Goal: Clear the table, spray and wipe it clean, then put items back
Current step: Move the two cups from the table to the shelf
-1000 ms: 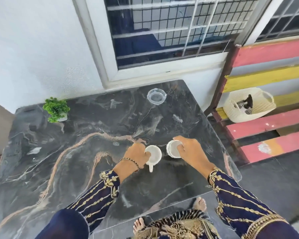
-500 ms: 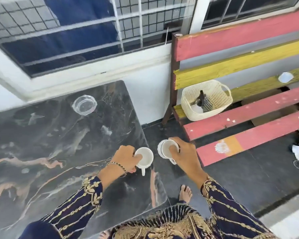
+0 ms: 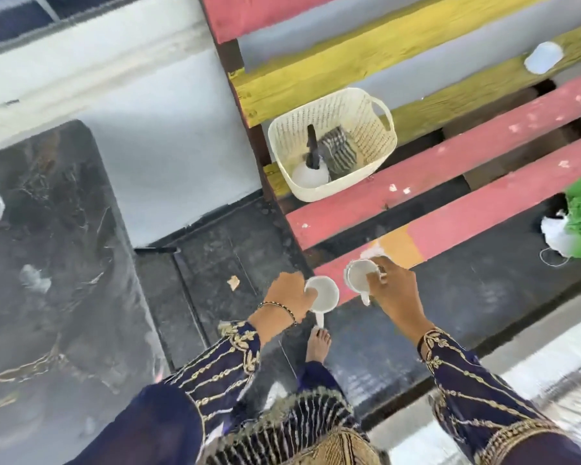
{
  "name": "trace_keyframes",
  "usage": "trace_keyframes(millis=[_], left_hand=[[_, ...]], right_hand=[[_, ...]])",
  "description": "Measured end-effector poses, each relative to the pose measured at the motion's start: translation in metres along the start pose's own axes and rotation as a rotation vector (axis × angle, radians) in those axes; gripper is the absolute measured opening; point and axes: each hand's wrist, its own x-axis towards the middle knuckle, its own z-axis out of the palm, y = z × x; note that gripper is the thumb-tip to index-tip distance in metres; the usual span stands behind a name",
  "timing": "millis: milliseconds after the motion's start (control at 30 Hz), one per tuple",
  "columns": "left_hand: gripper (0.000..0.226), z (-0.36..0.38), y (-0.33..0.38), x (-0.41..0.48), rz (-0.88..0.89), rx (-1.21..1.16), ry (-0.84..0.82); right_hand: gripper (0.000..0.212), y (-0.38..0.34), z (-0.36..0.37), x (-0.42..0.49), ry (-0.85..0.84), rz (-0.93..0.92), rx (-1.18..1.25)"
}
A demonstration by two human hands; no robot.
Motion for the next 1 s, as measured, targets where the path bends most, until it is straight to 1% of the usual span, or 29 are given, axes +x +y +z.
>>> trace_keyframes(millis=[67,133,300,600,733,867,1000], left_hand=[[0.038,0.022,0.009,0.024,-0.034,-0.022,-0.061],[0.039,0.039,0.013,0.044,-0.063,-0.025,-0.081],[0.039,0.069,0.021,0.083,-0.085,-0.002,-0.061],[0.038,0.082,0.022,0.11,-0.096,-0.019,-0.003],[0.041,0.081,0.019,0.112,-0.121,-0.045,-0.037],[0.043,0.074,0.022,0.105,-0.115,0.005,-0.054],[0.044,0.056,0.03,0.088,-0.086,0.036,-0.013]], right_hand=[[0.027,0.023,0.002,0.015,-0.007,0.061,0.023],[0.029,0.038,0.006,0.028,-0.022,0.098,0.022],[0.029,0.058,0.014,0.054,-0.021,0.138,0.03],[0.033,0.07,0.021,0.075,-0.059,0.173,0.034],[0.034,0.073,0.022,0.075,-0.073,0.178,-0.012],[0.038,0.063,0.014,0.072,-0.091,0.19,-0.066],[0.043,0.038,-0.001,0.059,-0.094,0.186,-0.274]])
